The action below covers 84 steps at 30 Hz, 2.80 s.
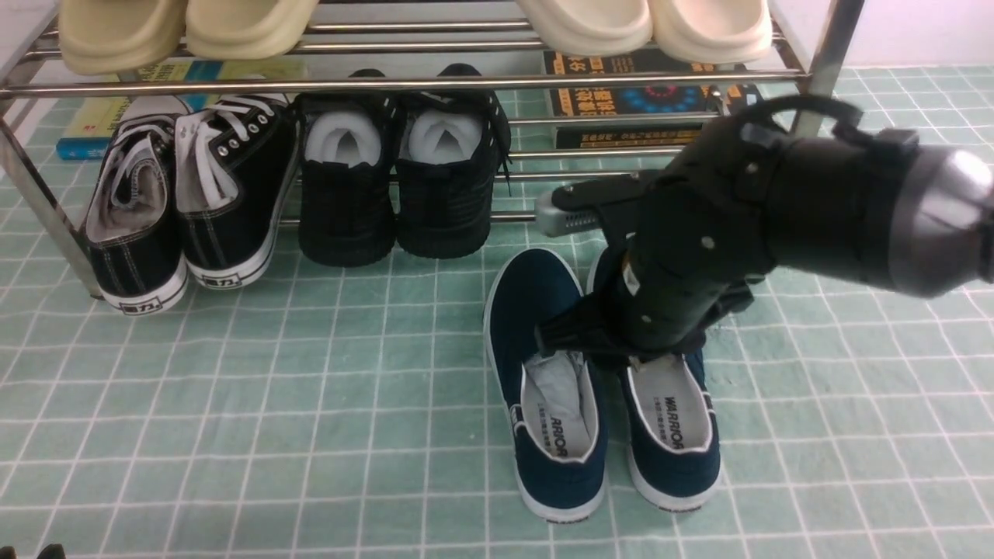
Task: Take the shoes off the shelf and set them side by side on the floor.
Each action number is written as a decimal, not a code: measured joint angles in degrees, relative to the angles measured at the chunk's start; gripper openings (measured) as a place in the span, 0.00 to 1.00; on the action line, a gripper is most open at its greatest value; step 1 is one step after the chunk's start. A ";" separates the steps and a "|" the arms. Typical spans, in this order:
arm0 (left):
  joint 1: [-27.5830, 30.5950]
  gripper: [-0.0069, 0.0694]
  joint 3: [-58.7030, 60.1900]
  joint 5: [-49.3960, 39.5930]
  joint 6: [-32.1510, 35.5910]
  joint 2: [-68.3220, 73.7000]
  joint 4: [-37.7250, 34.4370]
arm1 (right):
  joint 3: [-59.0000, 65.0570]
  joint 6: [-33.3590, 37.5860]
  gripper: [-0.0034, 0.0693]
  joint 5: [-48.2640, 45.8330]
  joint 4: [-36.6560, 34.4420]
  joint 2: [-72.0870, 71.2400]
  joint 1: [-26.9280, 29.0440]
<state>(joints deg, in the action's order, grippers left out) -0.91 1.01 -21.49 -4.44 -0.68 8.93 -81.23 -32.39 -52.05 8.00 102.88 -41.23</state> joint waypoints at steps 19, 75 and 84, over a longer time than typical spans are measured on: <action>0.00 0.41 0.00 0.00 0.00 0.00 0.00 | 0.38 25.45 0.06 -19.37 -1.36 -33.61 0.00; 0.00 0.41 0.00 0.00 0.00 0.00 0.00 | 63.09 24.54 0.06 38.63 -10.19 -75.29 2.35; 0.00 0.41 0.00 0.00 0.00 0.00 0.00 | 72.31 24.54 0.07 40.13 -10.19 -79.73 3.91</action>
<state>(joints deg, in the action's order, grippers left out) -0.91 1.01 -21.49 -4.44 -0.68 8.93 -8.92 -7.84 -11.92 -2.19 23.15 -37.32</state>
